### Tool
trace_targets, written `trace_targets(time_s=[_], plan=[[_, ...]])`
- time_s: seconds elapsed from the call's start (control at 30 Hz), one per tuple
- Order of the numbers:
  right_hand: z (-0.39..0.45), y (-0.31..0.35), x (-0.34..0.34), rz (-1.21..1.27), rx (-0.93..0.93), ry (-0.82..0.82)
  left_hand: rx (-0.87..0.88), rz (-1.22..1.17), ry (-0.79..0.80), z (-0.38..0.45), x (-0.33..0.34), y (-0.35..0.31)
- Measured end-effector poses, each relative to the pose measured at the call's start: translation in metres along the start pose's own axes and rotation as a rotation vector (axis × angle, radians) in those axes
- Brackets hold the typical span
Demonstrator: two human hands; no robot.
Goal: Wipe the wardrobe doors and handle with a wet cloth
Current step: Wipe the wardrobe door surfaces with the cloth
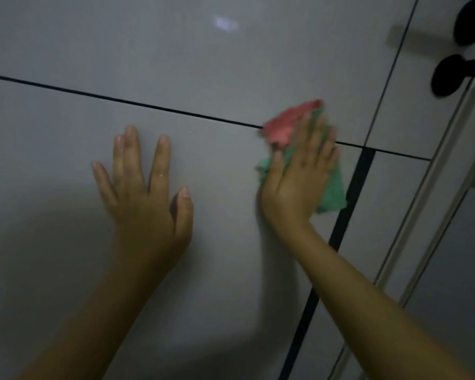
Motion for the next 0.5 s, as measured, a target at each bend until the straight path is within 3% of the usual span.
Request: trace_targets(time_s=[0.1, 0.17, 0.23, 0.4, 0.5], plan=[[-0.067, 0.066, 0.026, -0.028, -0.542, 0.164, -0.040, 0.015, -0.044, -0.009, -0.013, 0.027], [-0.092, 0.067, 0.027, -0.069, -0.757, 0.223, -0.080, 0.022, -0.048, -0.017, -0.019, 0.044], [-0.083, 0.069, 0.025, -0.097, -0.812, 0.225, -0.135, 0.035, -0.049, -0.023, -0.030, 0.065], [-0.007, 0.155, 0.034, -0.059, -0.551, 0.109, -0.189, 0.048, -0.126, -0.030, -0.056, 0.110], [-0.032, 0.214, 0.050, -0.041, -0.721, 0.138, -0.234, 0.054, -0.166, -0.045, -0.071, 0.136]])
Point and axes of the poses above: each hand's wrist, its own z-axis towards the middle knuckle, its own x-axis out of the palm, y = z × x, the point moved 9 cm from there along z, towards the middle knuckle, and after that the axes turned 5 degrees about x, right-handed, at the moved point
